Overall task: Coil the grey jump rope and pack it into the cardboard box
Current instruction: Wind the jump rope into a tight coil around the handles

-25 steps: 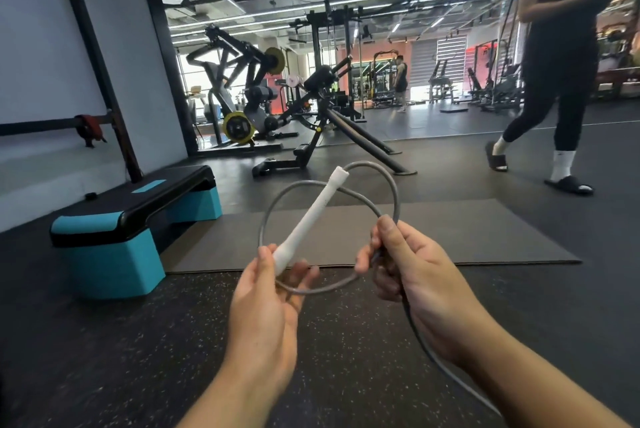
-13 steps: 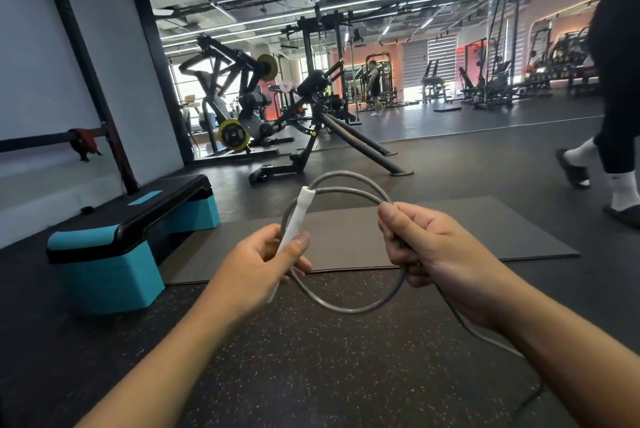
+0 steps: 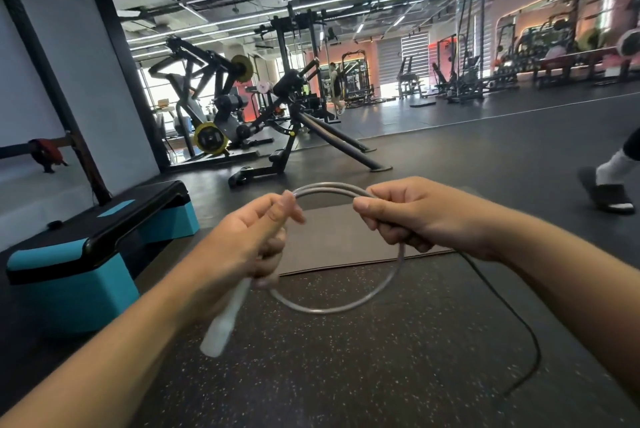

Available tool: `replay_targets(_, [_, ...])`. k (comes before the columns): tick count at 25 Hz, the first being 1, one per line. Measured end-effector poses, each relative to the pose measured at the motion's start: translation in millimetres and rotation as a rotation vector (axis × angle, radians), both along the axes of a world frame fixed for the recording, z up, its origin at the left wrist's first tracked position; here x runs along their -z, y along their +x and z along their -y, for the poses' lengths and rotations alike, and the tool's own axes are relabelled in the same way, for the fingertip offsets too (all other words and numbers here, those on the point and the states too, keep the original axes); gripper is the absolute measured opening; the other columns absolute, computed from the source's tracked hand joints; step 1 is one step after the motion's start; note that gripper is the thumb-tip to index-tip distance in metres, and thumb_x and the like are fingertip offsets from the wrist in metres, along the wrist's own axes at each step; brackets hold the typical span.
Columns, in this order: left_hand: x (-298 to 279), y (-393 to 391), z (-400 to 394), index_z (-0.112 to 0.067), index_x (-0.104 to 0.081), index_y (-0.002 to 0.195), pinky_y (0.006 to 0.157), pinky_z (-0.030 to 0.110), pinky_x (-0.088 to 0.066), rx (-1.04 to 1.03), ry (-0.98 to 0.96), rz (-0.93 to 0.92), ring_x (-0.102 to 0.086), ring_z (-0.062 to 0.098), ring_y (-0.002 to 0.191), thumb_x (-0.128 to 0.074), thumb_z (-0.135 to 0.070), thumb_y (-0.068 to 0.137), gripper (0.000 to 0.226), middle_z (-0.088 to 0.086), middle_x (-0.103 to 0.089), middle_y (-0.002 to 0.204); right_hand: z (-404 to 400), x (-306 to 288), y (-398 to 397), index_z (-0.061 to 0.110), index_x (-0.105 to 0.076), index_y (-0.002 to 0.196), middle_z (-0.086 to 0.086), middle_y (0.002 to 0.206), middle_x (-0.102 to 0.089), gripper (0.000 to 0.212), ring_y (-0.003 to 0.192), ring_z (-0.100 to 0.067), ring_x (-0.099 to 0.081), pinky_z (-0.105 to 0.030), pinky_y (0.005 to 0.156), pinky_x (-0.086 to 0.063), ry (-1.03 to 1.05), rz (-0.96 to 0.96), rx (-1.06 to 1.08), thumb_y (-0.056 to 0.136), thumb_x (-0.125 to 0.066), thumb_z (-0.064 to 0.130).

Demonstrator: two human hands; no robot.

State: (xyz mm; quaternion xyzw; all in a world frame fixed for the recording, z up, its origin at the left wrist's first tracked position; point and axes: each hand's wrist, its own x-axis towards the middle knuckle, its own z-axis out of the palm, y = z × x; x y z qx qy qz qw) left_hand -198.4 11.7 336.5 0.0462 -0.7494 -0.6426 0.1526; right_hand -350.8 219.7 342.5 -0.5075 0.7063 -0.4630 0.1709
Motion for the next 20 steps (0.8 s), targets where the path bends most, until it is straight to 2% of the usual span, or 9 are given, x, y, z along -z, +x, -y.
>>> replay_targets(1, [-3.4, -0.6, 0.3, -0.006, -0.056, 0.09, 0.043, 0.028, -0.02, -0.007, -0.068, 0.022, -0.021, 0.014, 0.046, -0.056, -0.051, 0.091, 0.045, -0.003, -0.031, 0.058, -0.3, -2.7, -1.5, 0.015, -0.062, 0.083, 0.003, 0.06, -0.057, 0.035, 0.048, -0.009, -0.033, -0.021, 0.044, -0.029, 0.011, -0.016, -0.014, 0.102, -0.053, 0.044])
replay_targets(3, [-7.3, -3.2, -0.9, -0.017, -0.046, 0.075, 0.046, 0.031, -0.012, -0.048, -0.132, -0.013, -0.016, 0.015, 0.047, -0.049, -0.056, 0.093, 0.043, -0.003, -0.026, 0.058, -1.4, -5.4, -2.4, 0.013, -0.072, 0.089, 0.003, 0.068, -0.071, 0.036, 0.046, -0.009, -0.036, -0.021, 0.043, -0.031, 0.01, -0.076, 0.009, 0.099, -0.058, 0.045])
replay_targets(5, [-6.4, -3.7, -0.4, -0.02, -0.043, 0.071, 0.044, 0.029, -0.012, -0.125, -0.058, -0.111, -0.016, 0.014, 0.046, -0.048, -0.053, 0.096, 0.042, -0.003, -0.025, 0.059, -7.8, -2.6, -6.0, 0.015, -0.076, 0.087, 0.007, 0.062, -0.068, 0.037, 0.047, -0.01, -0.038, -0.021, 0.045, -0.033, -0.005, -0.088, 0.07, 0.095, -0.063, 0.048])
replay_targets(9, [-8.0, -3.3, 6.5, -0.02, -0.044, 0.074, 0.036, 0.02, -0.024, -0.257, 0.427, -0.379, -0.023, 0.007, 0.04, -0.044, -0.051, 0.099, 0.04, -0.007, -0.028, 0.056, -29.5, 31.8, -32.0, 0.009, -0.071, 0.077, -0.001, 0.056, -0.046, 0.045, 0.055, -0.019, -0.044, -0.035, 0.062, -0.042, -0.104, 0.041, 0.243, 0.091, -0.064, 0.051])
replay_targets(11, [-10.0, -8.7, 1.5, -0.02, -0.043, 0.074, 0.036, 0.018, -0.026, -0.338, 0.676, -0.526, -0.022, 0.006, 0.039, -0.041, -0.05, 0.102, 0.041, -0.007, -0.025, 0.056, -25.9, 60.3, -33.4, 0.01, -0.07, 0.079, 0.001, 0.058, -0.043, 0.039, 0.056, -0.02, -0.04, -0.037, 0.062, -0.043, -0.172, 0.138, 0.255, 0.089, -0.066, 0.047])
replay_targets(14, [-3.8, -30.5, -21.1, -0.019, -0.039, 0.074, 0.036, 0.02, -0.03, -0.478, 0.911, -0.622, -0.023, 0.008, 0.039, -0.039, -0.051, 0.102, 0.042, -0.007, -0.023, 0.055, 1.2, 92.1, -11.6, 0.015, -0.073, 0.1, 0.003, 0.067, -0.045, 0.017, 0.057, -0.013, -0.038, -0.027, 0.053, -0.036, -0.241, 0.363, 0.076, 0.091, -0.072, 0.029])
replay_targets(16, [3.8, -46.6, -35.3, -0.019, -0.037, 0.078, 0.038, 0.021, -0.039, -0.564, 1.004, -0.611, -0.03, 0.01, 0.039, -0.037, -0.051, 0.103, 0.04, -0.005, -0.028, 0.057, 23.7, 98.5, 8.4, 0.018, -0.072, 0.115, 0.005, 0.071, -0.043, 0.029, 0.06, -0.008, -0.039, -0.024, 0.054, -0.035, -0.249, 0.439, -0.045, 0.088, -0.078, 0.014])
replay_targets(18, [7.9, -55.7, -45.4, -0.016, -0.041, 0.084, 0.049, 0.025, -0.053, -0.661, 1.036, -0.567, -0.05, 0.012, 0.044, -0.035, -0.049, 0.104, 0.039, -0.003, -0.043, 0.062, 44.5, 98.7, 24.2, 0.008, -0.069, 0.108, 0.003, 0.072, -0.037, 0.031, 0.062, -0.009, -0.037, -0.025, 0.055, -0.034, -0.335, 0.483, -0.084, 0.081, -0.084, 0.011])
replay_targets(20, [11.1, -58.6, -51.7, -0.017, -0.055, 0.089, 0.075, 0.035, -0.056, -0.732, 0.909, -0.439, -0.07, 0.011, 0.072, -0.03, -0.047, 0.106, 0.042, -0.007, -0.066, 0.076, 56.7, 93.7, 34.1, 0.006, -0.071, 0.106, 0.001, 0.073, -0.037, 0.031, 0.063, -0.01, -0.036, -0.026, 0.057, -0.033, -0.444, 0.532, -0.056, 0.08, -0.084, 0.016])
